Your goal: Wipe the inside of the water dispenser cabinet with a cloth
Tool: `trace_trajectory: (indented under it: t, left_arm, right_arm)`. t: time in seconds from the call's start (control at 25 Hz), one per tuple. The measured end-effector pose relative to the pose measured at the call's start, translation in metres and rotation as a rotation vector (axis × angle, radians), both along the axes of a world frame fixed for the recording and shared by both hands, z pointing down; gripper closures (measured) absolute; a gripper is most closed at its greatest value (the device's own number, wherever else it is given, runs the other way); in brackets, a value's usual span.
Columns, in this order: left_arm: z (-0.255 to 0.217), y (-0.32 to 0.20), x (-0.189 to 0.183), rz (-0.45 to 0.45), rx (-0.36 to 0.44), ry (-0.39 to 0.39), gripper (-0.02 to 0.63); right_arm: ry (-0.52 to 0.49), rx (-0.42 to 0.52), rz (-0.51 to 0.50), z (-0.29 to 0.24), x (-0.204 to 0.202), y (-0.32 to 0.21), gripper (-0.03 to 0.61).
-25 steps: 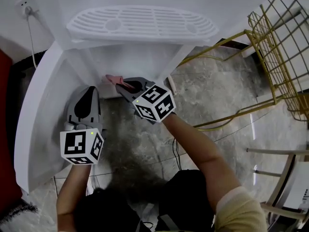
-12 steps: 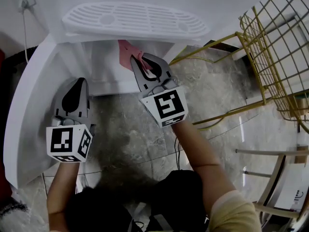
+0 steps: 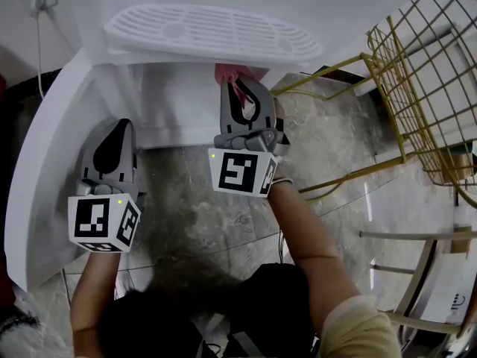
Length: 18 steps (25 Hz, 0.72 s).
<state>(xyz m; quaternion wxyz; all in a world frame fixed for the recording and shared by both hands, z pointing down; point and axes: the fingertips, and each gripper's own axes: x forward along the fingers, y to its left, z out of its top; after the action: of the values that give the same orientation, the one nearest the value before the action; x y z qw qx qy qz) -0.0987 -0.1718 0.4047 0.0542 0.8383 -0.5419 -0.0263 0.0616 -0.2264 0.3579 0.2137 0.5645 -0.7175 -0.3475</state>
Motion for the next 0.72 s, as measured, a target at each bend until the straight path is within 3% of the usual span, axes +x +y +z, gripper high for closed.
trace_trajectory:
  t: [0.24,0.4,0.52,0.72]
  left_arm:
    - [-0.001,0.000,-0.001,0.005,0.010,0.010,0.597]
    - [0.000,0.001,0.000,0.013,0.006,0.010,0.597]
    - [0.001,0.001,0.000,0.012,0.001,0.009,0.597]
    - [0.002,0.001,0.001,0.016,0.002,0.014,0.597]
  right_arm:
    - [0.271,0.172,0.139,-0.008,0.006,-0.001,0.552]
    - [0.356,0.259,0.233,-0.021,0.015,-0.003,0.552]
    - [0.418,0.256,0.299,-0.016,0.023,-0.008,0.552]
    - [0.502,0.173,0.369,0.002,0.029,-0.019,0.552]
